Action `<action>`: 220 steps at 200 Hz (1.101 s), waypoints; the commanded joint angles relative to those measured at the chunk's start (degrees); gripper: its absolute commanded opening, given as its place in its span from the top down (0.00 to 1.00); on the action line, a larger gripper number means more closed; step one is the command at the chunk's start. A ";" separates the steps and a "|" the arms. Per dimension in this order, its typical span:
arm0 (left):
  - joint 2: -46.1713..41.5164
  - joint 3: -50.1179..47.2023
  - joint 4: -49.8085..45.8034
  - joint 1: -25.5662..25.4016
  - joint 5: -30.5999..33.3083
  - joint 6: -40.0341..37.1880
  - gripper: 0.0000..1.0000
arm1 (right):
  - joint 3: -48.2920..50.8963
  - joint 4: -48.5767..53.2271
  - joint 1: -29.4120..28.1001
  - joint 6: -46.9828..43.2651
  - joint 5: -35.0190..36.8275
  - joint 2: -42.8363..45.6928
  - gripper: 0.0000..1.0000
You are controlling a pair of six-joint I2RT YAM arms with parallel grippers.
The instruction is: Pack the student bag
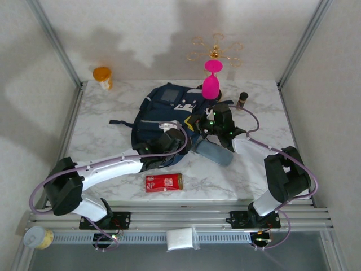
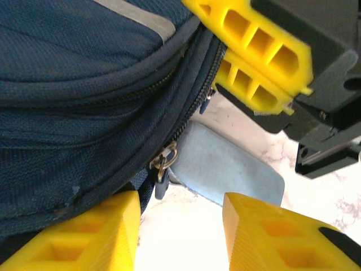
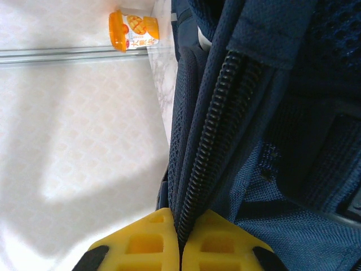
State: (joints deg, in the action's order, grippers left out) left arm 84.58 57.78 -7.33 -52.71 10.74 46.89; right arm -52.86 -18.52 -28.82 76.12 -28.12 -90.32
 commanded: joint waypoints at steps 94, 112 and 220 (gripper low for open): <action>9.10 6.94 5.81 0.10 11.02 4.18 0.69 | -0.93 -9.47 -2.31 3.89 1.11 0.30 1.00; 9.26 6.80 6.00 0.41 12.59 5.26 0.74 | -0.85 -9.38 -2.32 3.73 1.25 0.34 1.00; 0.13 -0.66 5.27 2.04 8.41 -0.69 1.00 | -1.91 -7.89 -0.77 1.35 -0.07 -0.68 1.00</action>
State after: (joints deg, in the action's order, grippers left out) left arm 90.06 58.74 -2.68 -52.62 18.90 47.75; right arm -52.86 -21.67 -29.45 78.85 -25.10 -91.15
